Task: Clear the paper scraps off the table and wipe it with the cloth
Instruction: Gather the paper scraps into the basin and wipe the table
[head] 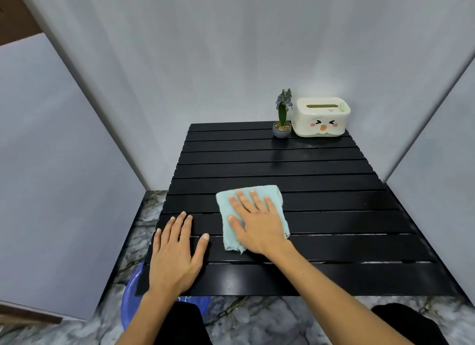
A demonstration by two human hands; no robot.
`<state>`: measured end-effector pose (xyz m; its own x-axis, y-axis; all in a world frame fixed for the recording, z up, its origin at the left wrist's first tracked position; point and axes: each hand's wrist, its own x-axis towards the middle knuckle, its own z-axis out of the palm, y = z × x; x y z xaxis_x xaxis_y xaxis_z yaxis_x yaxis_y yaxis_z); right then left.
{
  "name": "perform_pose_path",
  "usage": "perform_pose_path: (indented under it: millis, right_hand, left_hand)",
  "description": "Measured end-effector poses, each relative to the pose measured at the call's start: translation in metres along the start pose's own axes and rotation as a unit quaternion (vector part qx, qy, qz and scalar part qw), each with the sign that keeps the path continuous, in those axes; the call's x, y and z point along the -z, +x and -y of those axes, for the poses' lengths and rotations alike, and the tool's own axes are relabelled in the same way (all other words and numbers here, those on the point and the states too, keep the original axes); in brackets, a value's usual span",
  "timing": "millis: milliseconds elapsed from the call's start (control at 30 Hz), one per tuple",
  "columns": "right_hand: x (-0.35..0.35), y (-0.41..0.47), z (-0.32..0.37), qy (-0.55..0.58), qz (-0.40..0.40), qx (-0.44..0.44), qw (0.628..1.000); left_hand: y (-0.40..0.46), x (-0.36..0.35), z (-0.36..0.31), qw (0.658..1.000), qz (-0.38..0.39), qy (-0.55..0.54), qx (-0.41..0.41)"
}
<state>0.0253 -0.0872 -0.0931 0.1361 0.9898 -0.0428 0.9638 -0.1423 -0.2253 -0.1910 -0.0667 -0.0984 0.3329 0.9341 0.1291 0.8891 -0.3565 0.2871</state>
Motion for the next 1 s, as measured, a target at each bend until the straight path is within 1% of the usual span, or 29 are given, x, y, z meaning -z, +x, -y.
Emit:
perform_pose_path:
  millis: [100, 233, 333, 500, 633, 700, 767, 833, 933, 1000]
  right_hand:
    - [0.002, -0.026, -0.005, 0.016, 0.004, 0.043, 0.999]
    - [0.005, -0.066, -0.018, 0.021, -0.012, 0.031, 0.999]
    - [0.006, -0.091, -0.036, 0.007, -0.026, -0.004, 1.0]
    - [0.01, -0.111, -0.075, -0.016, -0.043, -0.095, 0.994]
    - [0.015, -0.097, -0.089, -0.013, -0.044, -0.142, 0.989]
    - [0.016, -0.082, -0.085, -0.015, -0.054, -0.168, 0.984]
    - [0.017, -0.066, -0.077, -0.009, -0.057, -0.177, 0.983]
    - [0.017, -0.053, -0.064, -0.002, -0.045, -0.151, 0.988]
    - [0.012, -0.05, -0.041, 0.004, -0.022, -0.058, 0.998]
    - [0.006, -0.064, -0.028, 0.001, -0.026, -0.007, 1.0]
  left_hand:
    - [-0.001, 0.004, -0.001, 1.0, 0.009, -0.008, -0.002]
    - [-0.003, 0.008, -0.01, 0.999, 0.022, -0.025, -0.006]
    - [-0.009, 0.008, -0.022, 0.998, 0.028, -0.045, -0.027]
    - [-0.016, 0.002, -0.042, 0.997, 0.03, -0.05, -0.056]
    - [-0.018, -0.007, -0.054, 0.997, 0.029, -0.038, -0.061]
    - [-0.017, -0.009, -0.059, 0.997, 0.024, -0.046, -0.062]
    - [-0.014, -0.01, -0.064, 0.996, 0.022, -0.055, -0.068]
    - [-0.01, -0.011, -0.068, 0.996, 0.023, -0.065, -0.065]
    - [-0.005, -0.011, -0.071, 0.995, 0.023, -0.088, -0.05]
    - [-0.002, -0.011, -0.073, 0.993, 0.025, -0.103, -0.048]
